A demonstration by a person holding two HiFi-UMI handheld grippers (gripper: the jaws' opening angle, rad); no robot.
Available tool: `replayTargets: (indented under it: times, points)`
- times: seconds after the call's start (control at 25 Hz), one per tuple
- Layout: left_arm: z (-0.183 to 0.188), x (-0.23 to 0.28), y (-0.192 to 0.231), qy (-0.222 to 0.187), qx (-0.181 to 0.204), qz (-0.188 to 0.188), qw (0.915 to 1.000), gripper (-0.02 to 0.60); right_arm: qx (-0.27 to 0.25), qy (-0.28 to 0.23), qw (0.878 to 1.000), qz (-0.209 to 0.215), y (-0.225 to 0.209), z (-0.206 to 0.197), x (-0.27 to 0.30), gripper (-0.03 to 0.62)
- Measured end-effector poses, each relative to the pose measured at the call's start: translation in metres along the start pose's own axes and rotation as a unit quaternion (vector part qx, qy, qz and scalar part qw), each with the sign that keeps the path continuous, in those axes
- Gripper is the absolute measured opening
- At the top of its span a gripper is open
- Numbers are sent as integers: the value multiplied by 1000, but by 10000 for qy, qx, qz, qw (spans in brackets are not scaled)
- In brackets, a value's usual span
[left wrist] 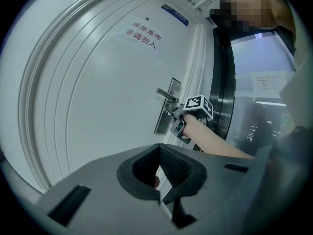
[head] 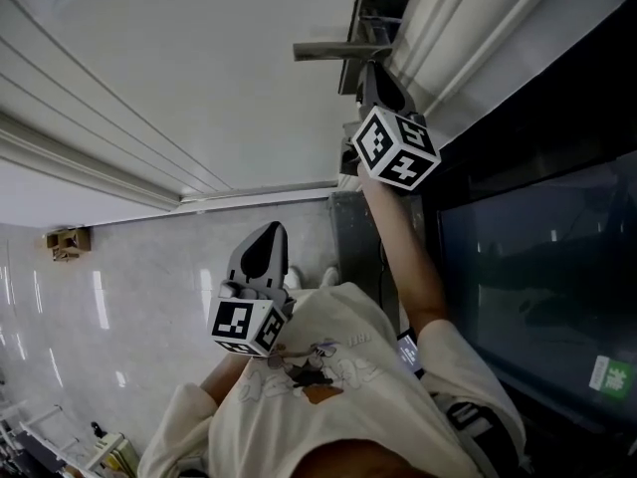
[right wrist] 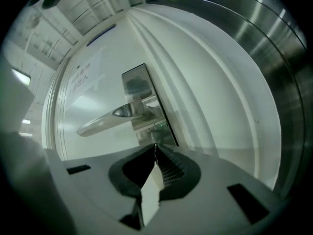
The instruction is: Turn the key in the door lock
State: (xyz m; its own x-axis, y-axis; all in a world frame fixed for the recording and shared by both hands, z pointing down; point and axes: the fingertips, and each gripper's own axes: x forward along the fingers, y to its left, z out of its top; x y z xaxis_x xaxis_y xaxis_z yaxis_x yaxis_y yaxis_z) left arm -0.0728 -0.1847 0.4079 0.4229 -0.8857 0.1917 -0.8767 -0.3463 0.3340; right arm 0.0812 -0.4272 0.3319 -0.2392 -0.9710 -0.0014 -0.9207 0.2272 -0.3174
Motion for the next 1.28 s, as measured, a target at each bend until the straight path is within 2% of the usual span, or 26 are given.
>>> replayTargets:
  times: [0.2,0.36,0.44,0.56,0.76,0.84,1.16,1.28]
  points:
    - [-3,-5,-11,-28,26,27,10000,6,1397,-108,9901,2,-12,1,-7,21]
    - [-5,-8,-12,-22,29,62,10000,6,2601,-200,9652,151,-16,-1,-6,21]
    - [-5,-10,-11,-21,23,73,10000,6,3003,-245,9533,229,-15,-1,-6,23]
    - [-5,-12,-12,-19,4,83,10000,6,3235,-281,9454,286,-15,0,-5,23]
    - [-9,-15,-11,-28,0,132,9999,6,3308,-277,9417,550,-14,-2,-6,29]
    - [-8,-16,-9,-25,-13,132,9999,6,3209,-256,9438,752,-9,0,-6,113]
    - [-2,-10,-15,-47,36,-35,10000,6,1842,-315,9764,1082,13,18,-69,127]
    - [-3,-5,-18,-12,47,-151,9999,6,1186,-371,9853,1170,20,17,-104,89]
